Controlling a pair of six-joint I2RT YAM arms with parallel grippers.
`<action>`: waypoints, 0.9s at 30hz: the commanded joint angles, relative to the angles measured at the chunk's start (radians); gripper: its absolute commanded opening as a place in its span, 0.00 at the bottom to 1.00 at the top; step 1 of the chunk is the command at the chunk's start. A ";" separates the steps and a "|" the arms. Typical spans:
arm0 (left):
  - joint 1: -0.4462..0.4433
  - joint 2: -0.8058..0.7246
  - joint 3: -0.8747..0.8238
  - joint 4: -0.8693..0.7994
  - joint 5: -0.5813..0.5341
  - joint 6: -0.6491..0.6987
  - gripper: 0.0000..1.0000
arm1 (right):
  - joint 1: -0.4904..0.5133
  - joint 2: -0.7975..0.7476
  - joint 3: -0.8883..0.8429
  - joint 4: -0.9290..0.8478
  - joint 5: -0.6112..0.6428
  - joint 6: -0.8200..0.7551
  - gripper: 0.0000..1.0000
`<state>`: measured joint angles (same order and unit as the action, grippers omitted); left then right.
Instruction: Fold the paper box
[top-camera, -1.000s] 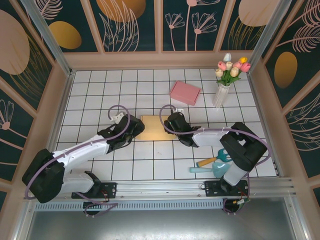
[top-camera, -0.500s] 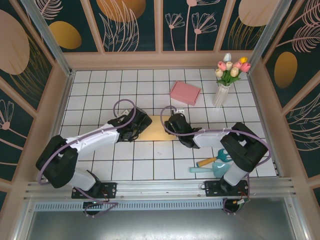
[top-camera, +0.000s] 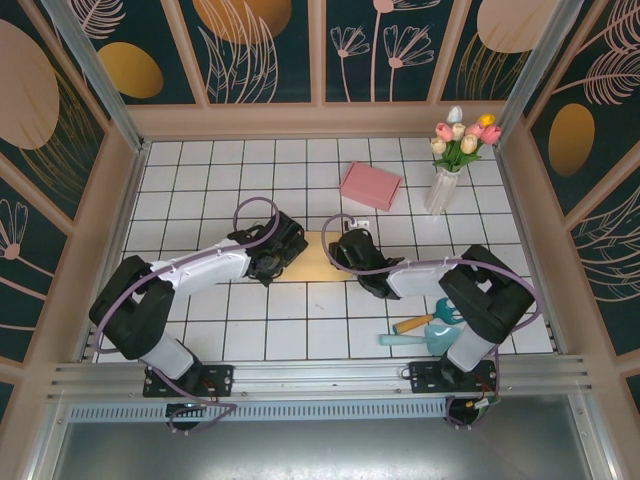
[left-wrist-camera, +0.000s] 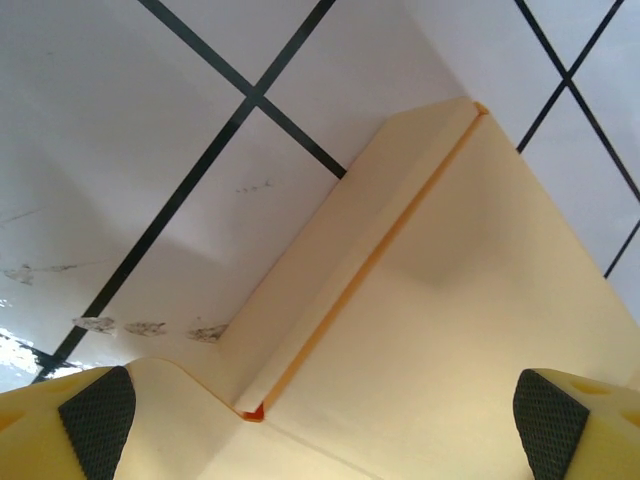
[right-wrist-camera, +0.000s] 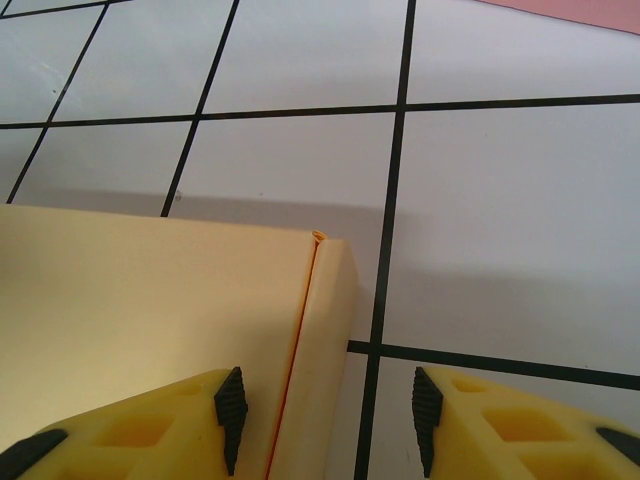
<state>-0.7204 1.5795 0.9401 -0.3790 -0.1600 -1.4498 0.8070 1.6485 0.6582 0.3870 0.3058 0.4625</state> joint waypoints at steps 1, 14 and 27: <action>-0.012 0.025 0.057 -0.055 0.011 -0.036 0.99 | 0.009 0.037 -0.024 -0.025 -0.018 0.003 0.51; -0.044 0.066 0.060 -0.028 0.052 -0.078 0.93 | 0.009 0.056 -0.031 -0.004 -0.023 0.011 0.51; -0.055 0.083 0.068 0.007 0.086 -0.110 0.88 | 0.009 0.092 -0.035 0.027 -0.036 0.027 0.51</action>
<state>-0.7616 1.6489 0.9821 -0.4011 -0.1116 -1.5265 0.8059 1.6920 0.6533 0.4763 0.3099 0.4793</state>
